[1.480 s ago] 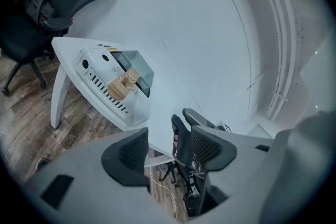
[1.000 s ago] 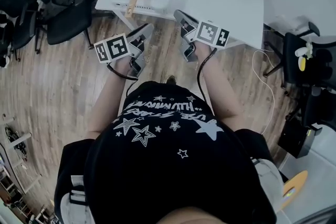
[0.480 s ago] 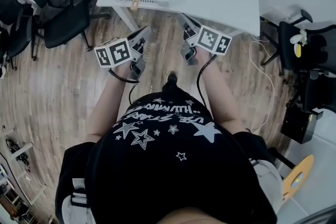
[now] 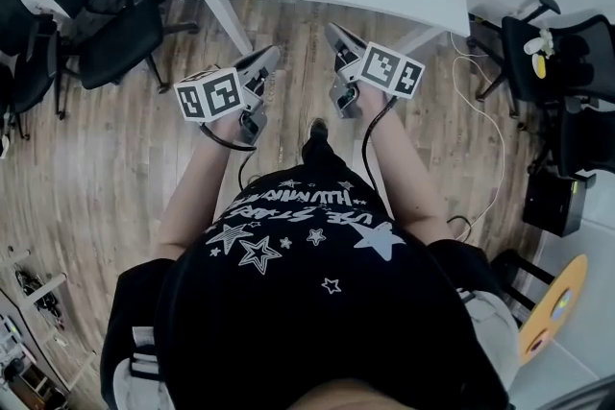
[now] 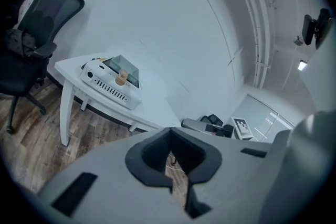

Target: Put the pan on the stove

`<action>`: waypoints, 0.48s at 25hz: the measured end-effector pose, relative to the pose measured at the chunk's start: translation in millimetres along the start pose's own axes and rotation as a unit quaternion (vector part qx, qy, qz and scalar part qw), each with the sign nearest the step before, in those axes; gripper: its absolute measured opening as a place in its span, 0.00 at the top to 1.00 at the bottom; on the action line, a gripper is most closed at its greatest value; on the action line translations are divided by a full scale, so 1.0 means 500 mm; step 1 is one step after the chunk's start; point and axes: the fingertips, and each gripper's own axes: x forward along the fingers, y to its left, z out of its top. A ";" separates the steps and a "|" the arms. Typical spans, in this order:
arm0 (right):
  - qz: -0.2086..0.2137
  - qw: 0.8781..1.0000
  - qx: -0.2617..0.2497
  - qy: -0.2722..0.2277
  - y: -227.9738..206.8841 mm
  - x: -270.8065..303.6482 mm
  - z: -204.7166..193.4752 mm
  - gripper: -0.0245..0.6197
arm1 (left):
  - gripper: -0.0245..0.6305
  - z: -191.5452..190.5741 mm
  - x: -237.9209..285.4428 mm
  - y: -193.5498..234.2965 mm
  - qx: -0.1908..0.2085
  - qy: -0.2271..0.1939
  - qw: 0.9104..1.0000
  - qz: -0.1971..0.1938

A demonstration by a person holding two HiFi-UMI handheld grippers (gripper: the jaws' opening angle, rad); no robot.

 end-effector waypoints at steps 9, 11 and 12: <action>-0.030 0.999 -0.032 0.010 0.054 -0.076 -0.104 0.95 | 0.95 -0.072 -0.098 -0.031 0.038 0.019 0.999 0.004; -0.033 0.999 -0.036 0.011 0.065 -0.090 -0.124 0.95 | 0.95 -0.083 -0.119 -0.040 0.044 0.019 0.999 0.003; -0.034 0.999 -0.038 0.012 0.071 -0.097 -0.133 0.95 | 0.95 -0.089 -0.129 -0.045 0.047 0.019 0.999 0.003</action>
